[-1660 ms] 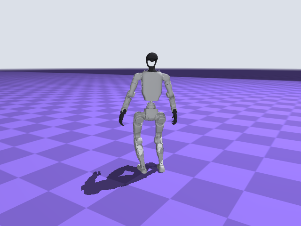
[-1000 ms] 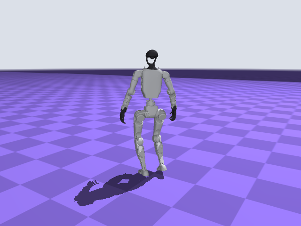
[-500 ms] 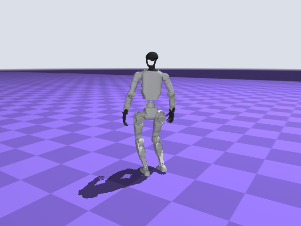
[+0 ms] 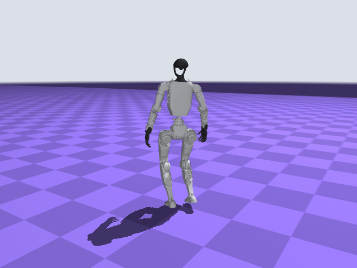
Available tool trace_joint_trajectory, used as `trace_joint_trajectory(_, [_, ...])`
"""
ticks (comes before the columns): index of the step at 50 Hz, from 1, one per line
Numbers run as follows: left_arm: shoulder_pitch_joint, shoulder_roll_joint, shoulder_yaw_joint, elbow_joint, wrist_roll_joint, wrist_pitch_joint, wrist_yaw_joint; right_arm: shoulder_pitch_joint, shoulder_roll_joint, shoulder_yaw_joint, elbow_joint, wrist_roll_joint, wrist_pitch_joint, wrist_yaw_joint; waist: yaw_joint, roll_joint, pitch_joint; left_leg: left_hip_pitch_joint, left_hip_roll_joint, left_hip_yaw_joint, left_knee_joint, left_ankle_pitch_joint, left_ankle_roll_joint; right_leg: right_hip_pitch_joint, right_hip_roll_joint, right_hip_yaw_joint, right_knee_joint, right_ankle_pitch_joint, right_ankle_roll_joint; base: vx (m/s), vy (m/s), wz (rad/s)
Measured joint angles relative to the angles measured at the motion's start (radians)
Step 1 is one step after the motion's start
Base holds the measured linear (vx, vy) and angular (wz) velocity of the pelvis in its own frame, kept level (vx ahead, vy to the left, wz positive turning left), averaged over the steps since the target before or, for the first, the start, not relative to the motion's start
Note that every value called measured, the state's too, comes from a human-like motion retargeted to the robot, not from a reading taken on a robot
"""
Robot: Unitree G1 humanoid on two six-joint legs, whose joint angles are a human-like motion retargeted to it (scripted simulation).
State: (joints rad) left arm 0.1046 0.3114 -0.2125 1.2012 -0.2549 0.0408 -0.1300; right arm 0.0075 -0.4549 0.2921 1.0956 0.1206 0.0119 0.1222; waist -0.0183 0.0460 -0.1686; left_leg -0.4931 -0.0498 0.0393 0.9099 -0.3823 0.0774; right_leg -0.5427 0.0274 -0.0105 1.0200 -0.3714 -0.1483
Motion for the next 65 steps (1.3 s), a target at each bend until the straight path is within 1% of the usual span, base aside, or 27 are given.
trace_joint_trajectory(3, [0.012, 0.021, -0.002, -0.006, 0.032, -0.008, 0.015, -0.002, -0.017, -0.009, -0.021, -0.002, -0.009, -0.017, 0.001, -0.006, 0.008, -0.021, -0.008, -0.015, 0.094, -0.089, 0.016, -0.010, 0.012, -0.007, 0.073, -0.066, 0.006, -0.04, -0.02, -0.07])
trace_joint_trajectory(4, [0.013, 0.026, -0.005, -0.008, 0.045, -0.011, 0.021, -0.001, -0.019, -0.009, -0.027, -0.004, -0.011, -0.022, 0.003, -0.009, 0.012, -0.027, -0.010, -0.021, 0.131, -0.146, 0.020, -0.013, 0.016, -0.014, 0.103, -0.109, 0.013, 0.00, 0.00, 0.00])
trace_joint_trajectory(5, [0.014, 0.030, -0.008, -0.009, 0.058, -0.014, 0.028, 0.001, -0.018, -0.008, -0.032, -0.005, -0.013, -0.028, 0.005, -0.011, 0.016, -0.034, -0.012, -0.026, 0.175, -0.214, 0.025, -0.018, 0.019, -0.022, 0.141, -0.162, 0.022, -0.06, -0.04, -0.17])
trace_joint_trajectory(8, [-0.009, 0.046, -0.026, -0.009, 0.110, -0.019, 0.057, -0.009, -0.015, 0.008, -0.036, -0.028, -0.015, -0.048, 0.016, -0.022, 0.048, -0.078, -0.008, -0.026, 0.353, -0.466, 0.039, -0.049, -0.004, -0.076, 0.311, -0.395, 0.070, -0.07, -0.04, 0.01])
trace_joint_trajectory(10, [-0.038, 0.039, -0.037, 0.000, 0.141, -0.015, 0.082, -0.026, -0.001, 0.023, -0.022, -0.054, -0.012, -0.064, 0.002, -0.053, 0.057, -0.151, -0.045, -0.010, 0.413, -0.490, 0.035, -0.110, -0.088, -0.116, 0.422, -0.501, 0.086, -0.14, -0.04, 0.53])
trace_joint_trajectory(13, [-0.081, 0.015, -0.040, 0.031, 0.159, -0.003, 0.099, -0.054, 0.040, 0.042, 0.023, -0.075, -0.008, -0.075, -0.011, -0.073, 0.016, -0.273, -0.045, 0.016, 0.451, -0.490, 0.053, -0.227, -0.132, -0.135, 0.461, -0.501, 0.079, -0.08, 0.00, 0.32])
trace_joint_trajectory(15, [-0.091, -0.001, -0.038, 0.048, 0.162, -0.005, 0.088, -0.059, 0.064, 0.046, 0.054, -0.072, -0.008, -0.059, -0.017, -0.076, 0.026, -0.233, -0.052, 0.014, 0.420, -0.490, 0.063, -0.194, -0.134, -0.135, 0.453, -0.501, 0.076, 0.11, 0.01, -0.01])
trace_joint_trajectory(17, [-0.068, -0.006, -0.030, 0.046, 0.141, -0.008, 0.066, -0.037, 0.072, 0.037, 0.050, -0.058, -0.003, -0.031, -0.007, -0.061, 0.052, -0.109, -0.027, 0.016, 0.346, -0.475, 0.075, -0.087, -0.081, -0.112, 0.358, -0.426, 0.069, 0.21, 0.04, -0.50])
trace_joint_trajectory(18, [-0.056, -0.008, -0.019, 0.043, 0.120, -0.009, 0.050, -0.026, 0.074, 0.028, 0.043, -0.046, 0.000, -0.015, 0.007, -0.043, 0.054, -0.055, 0.003, 0.013, 0.288, -0.429, 0.071, -0.037, -0.036, -0.097, 0.271, -0.348, 0.057, 0.19, 0.05, -0.69])
trace_joint_trajectory(19, [-0.043, -0.013, -0.006, 0.040, 0.090, -0.008, 0.033, -0.013, 0.076, 0.020, 0.035, -0.029, 0.004, 0.001, 0.014, -0.032, 0.044, -0.021, 0.012, 0.006, 0.211, -0.319, 0.051, -0.005, -0.017, -0.087, 0.181, -0.244, 0.032, 0.16, 0.04, -0.64])
trace_joint_trajectory(20, [-0.028, -0.020, 0.008, 0.036, 0.057, -0.006, 0.017, 0.000, 0.077, 0.013, 0.028, -0.010, 0.009, 0.018, 0.018, -0.025, 0.027, 0.001, 0.012, -0.004, 0.125, -0.177, 0.023, 0.018, -0.011, -0.079, 0.091, -0.128, 0.002, 0.12, 0.03, -0.37])
trace_joint_trajectory(22, [-0.007, -0.021, 0.026, 0.025, 0.004, -0.006, 0.003, 0.020, 0.072, 0.011, 0.016, 0.021, 0.015, 0.037, 0.019, -0.022, -0.014, 0.002, 0.020, 0.013, 0.012, 0.014, -0.014, 0.016, -0.024, -0.074, -0.015, 0.034, 0.002, 0.09, 0.02, -0.11])
trace_joint_trajectory(25, [0.013, -0.008, 0.037, 0.016, -0.037, -0.005, -0.002, 0.036, 0.058, 0.010, 0.001, 0.054, 0.015, 0.051, 0.023, -0.027, -0.050, -0.014, 0.012, 0.030, -0.060, 0.116, -0.034, -0.007, -0.043, -0.071, -0.067, 0.107, 0.008, 0.02, 0.01, -0.01])
trace_joint_trajectory(28, [0.023, 0.004, 0.034, 0.015, -0.040, -0.005, 0.002, 0.042, 0.045, 0.008, -0.016, 0.080, 0.008, 0.053, 0.022, -0.031, -0.055, -0.023, -0.018, 0.017, -0.067, 0.130, -0.031, -0.022, -0.045, -0.057, -0.051, 0.105, 0.014, 0.00, 0.00, 0.00])
trace_joint_trajectory(32, [0.030, 0.028, 0.020, 0.026, 0.000, -0.012, 0.004, 0.037, 0.029, 0.002, -0.047, 0.096, -0.002, 0.041, 0.016, -0.034, -0.045, -0.031, -0.037, 0.010, -0.013, 0.051, -0.010, -0.030, -0.038, -0.054, 0.016, 0.038, 0.031, -0.05, -0.01, -0.03])
trace_joint_trajectory(33, [0.037, 0.026, 0.011, 0.028, 0.011, -0.013, 0.007, 0.040, 0.033, 0.005, -0.052, 0.095, -0.006, 0.037, 0.013, -0.037, -0.038, -0.045, -0.042, 0.009, 0.036, 0.005, -0.001, -0.040, -0.036, -0.052, 0.060, 0.001, 0.033, -0.11, -0.01, -0.10])
trace_joint_trajectory(35, [0.037, 0.030, -0.009, 0.035, 0.043, -0.016, 0.008, 0.037, 0.037, 0.011, -0.062, 0.095, -0.011, 0.028, 0.011, -0.041, -0.027, -0.069, -0.048, 0.004, 0.135, -0.141, 0.023, -0.055, -0.030, -0.060, 0.147, -0.123, 0.050, -0.10, -0.02, -0.13])
trace_joint_trajectory(38, [0.005, 0.040, -0.048, 0.053, 0.110, -0.013, 0.023, 0.013, 0.041, 0.026, -0.058, 0.073, -0.010, -0.001, 0.018, -0.038, 0.016, -0.113, -0.028, 0.013, 0.337, -0.433, 0.042, -0.079, -0.031, -0.099, 0.317, -0.376, 0.083, -0.07, -0.02, -0.10])
trace_joint_trajectory(40, [-0.032, 0.031, -0.074, 0.070, 0.153, -0.004, 0.045, -0.012, 0.048, 0.036, -0.034, 0.042, -0.007, -0.032, 0.012, -0.049, 0.046, -0.163, -0.039, 0.027, 0.427, -0.490, 0.041, -0.111, -0.076, -0.129, 0.422, -0.494, 0.083, -0.10, -0.02, 0.32])
trace_joint_trajectory(43, [-0.078, 0.008, -0.077, 0.088, 0.182, -0.005, 0.054, -0.044, 0.065, 0.031, 0.028, 0.009, -0.007, -0.060, -0.005, -0.059, 0.048, -0.178, -0.053, 0.034, 0.409, -0.490, 0.061, -0.130, -0.089, -0.123, 0.426, -0.493, 0.079, -0.01, 0.01, 0.27])
trace_joint_trajectory(45, [-0.073, 0.000, -0.072, 0.084, 0.180, -0.011, 0.045, -0.036, 0.066, 0.024, 0.046, -0.003, -0.005, -0.052, 0.005, -0.037, 0.062, -0.093, -0.030, 0.022, 0.353, -0.476, 0.067, -0.056, -0.031, -0.096, 0.338, -0.418, 0.067, 0.13, 0.03, -0.27])
trace_joint_trajectory(47, [-0.059, -0.010, -0.059, 0.077, 0.147, -0.011, 0.023, -0.020, 0.065, 0.015, 0.052, -0.009, 0.000, -0.036, 0.010, -0.020, 0.050, -0.022, -0.014, 0.009, 0.215, -0.311, 0.050, 0.009, 0.003, -0.070, 0.191, -0.264, 0.034, 0.11, 0.03, -0.13])
trace_joint_trajectory(48, [-0.050, -0.015, -0.051, 0.072, 0.124, -0.008, 0.011, -0.011, 0.064, 0.013, 0.055, -0.008, 0.004, -0.026, 0.009, -0.018, 0.035, -0.004, -0.017, 0.004, 0.144, -0.180, 0.026, 0.025, -0.001, -0.061, 0.123, -0.167, 0.012, 0.09, 0.03, 0.06])
trace_joint_trajectory(50, [-0.035, -0.018, -0.042, 0.062, 0.086, -0.007, -0.003, 0.002, 0.058, 0.016, 0.056, -0.007, 0.010, -0.010, 0.003, -0.019, 0.002, 0.010, -0.019, 0.012, 0.034, 0.002, -0.011, 0.031, -0.018, -0.051, 0.032, -0.022, 0.002, 0.07, 0.02, 0.20])
trace_joint_trajectory(52, [-0.028, -0.011, -0.040, 0.054, 0.070, -0.007, -0.007, 0.009, 0.048, 0.024, 0.057, -0.009, 0.012, 0.003, 0.000, -0.023, -0.020, 0.012, -0.024, 0.025, -0.021, 0.071, -0.025, 0.021, -0.035, -0.046, 0.002, 0.034, 0.010, 0.05, 0.03, 0.22])
trace_joint_trajectory(57, [-0.023, 0.012, -0.056, 0.043, 0.082, -0.003, -0.002, 0.010, 0.032, 0.050, 0.058, -0.009, 0.007, 0.016, -0.003, -0.030, -0.020, 0.008, -0.053, 0.024, -0.009, 0.068, -0.021, 0.009, -0.049, -0.035, 0.038, 0.016, 0.027, -0.01, 0.01, 0.09])
trace_joint_trajectory(65, [-0.046, 0.023, -0.084, 0.047, 0.142, -0.017, 0.008, -0.020, 0.041, 0.078, 0.021, -0.022, -0.008, 0.007, -0.003, -0.019, 0.002, -0.006, -0.055, 0.017, 0.081, -0.082, 0.002, 0.000, -0.018, -0.046, 0.098, -0.088, 0.038, -0.04, -0.01, -0.02])
